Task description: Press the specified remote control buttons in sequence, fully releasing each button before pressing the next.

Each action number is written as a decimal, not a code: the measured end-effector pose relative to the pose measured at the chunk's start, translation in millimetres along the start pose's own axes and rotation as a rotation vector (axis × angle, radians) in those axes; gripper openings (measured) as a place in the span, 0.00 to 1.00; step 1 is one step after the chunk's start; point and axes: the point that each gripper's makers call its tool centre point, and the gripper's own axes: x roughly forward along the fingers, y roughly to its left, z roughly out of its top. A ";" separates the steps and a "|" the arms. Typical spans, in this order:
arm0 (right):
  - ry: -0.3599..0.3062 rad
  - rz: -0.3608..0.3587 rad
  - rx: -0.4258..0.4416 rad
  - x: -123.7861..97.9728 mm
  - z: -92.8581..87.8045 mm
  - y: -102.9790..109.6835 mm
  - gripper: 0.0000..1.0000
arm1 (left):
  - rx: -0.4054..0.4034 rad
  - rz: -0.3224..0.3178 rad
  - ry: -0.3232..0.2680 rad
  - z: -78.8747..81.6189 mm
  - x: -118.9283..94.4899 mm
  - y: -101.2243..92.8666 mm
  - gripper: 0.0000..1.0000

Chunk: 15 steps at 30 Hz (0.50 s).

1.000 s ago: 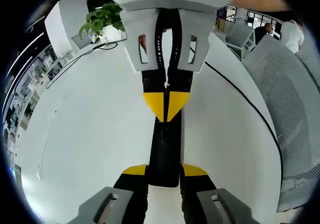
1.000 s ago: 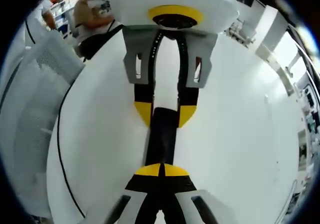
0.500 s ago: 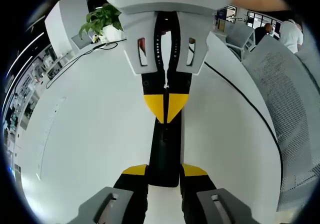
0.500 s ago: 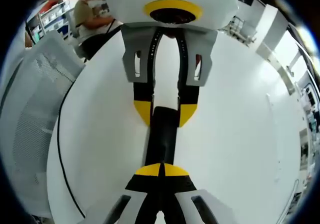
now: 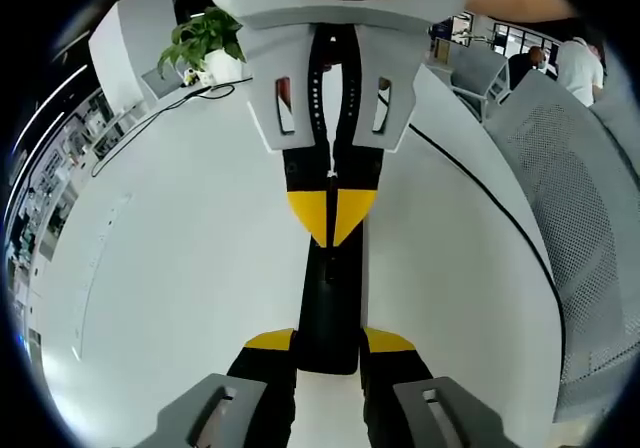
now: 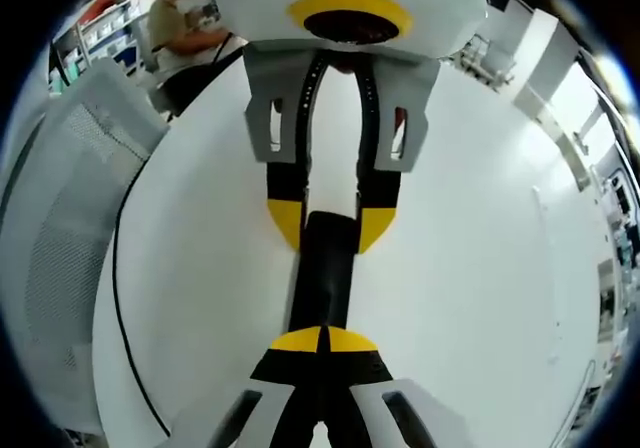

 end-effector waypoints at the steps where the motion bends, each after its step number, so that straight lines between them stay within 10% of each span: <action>1: -0.004 0.002 0.005 -0.2 0.0 0.0 0.00 | 0.000 0.001 0.001 0.0 0.0 -0.2 0.23; 15: -0.031 -0.018 0.026 -0.7 0.0 -1.6 0.00 | -0.004 0.005 0.007 0.0 -0.6 -1.9 0.23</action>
